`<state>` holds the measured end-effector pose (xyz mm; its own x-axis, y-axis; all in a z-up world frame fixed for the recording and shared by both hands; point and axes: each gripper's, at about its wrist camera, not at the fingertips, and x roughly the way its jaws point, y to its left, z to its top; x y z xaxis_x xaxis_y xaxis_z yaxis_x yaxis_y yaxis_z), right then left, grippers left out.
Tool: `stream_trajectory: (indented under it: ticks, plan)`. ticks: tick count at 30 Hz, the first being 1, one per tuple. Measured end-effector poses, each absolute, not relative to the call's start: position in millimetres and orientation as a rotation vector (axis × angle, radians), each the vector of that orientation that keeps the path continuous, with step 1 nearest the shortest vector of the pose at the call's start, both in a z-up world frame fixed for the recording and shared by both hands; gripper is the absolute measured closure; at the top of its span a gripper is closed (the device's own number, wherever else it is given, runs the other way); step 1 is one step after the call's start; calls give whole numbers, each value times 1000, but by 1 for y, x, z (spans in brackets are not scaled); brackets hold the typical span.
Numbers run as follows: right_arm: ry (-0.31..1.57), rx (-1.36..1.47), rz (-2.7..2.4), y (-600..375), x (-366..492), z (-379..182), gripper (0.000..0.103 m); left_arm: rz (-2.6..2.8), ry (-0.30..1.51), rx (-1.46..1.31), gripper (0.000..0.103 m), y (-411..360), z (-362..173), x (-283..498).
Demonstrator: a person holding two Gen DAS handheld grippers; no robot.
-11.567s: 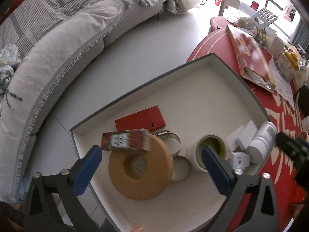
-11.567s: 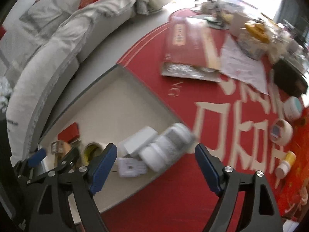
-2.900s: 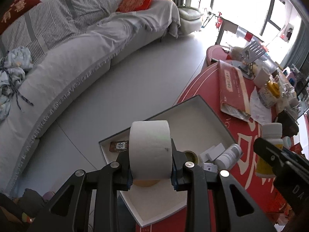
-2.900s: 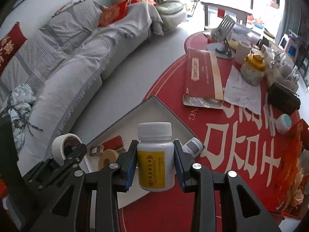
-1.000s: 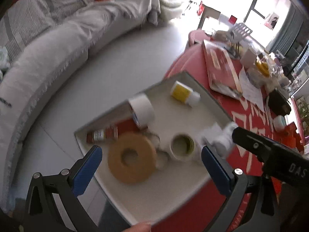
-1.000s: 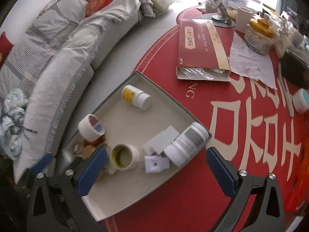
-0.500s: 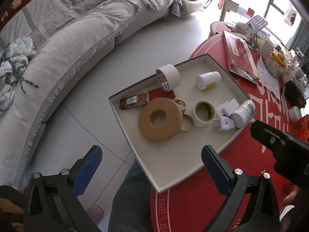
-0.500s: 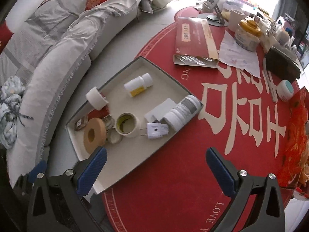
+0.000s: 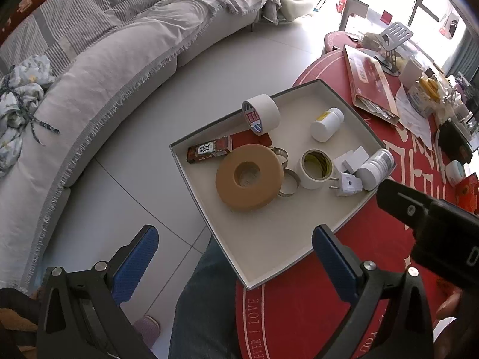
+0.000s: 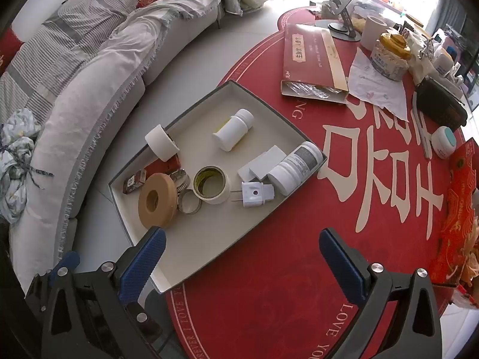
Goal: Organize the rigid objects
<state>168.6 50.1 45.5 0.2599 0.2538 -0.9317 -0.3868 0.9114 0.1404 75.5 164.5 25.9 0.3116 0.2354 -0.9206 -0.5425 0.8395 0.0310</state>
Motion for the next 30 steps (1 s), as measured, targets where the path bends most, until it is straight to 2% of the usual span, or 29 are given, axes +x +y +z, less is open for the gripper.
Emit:
stream_trajectory:
  ticks: [30]
  plan:
    - [1235, -185, 439, 58, 149, 55, 0, 510, 1149, -324, 0, 160, 31, 62]
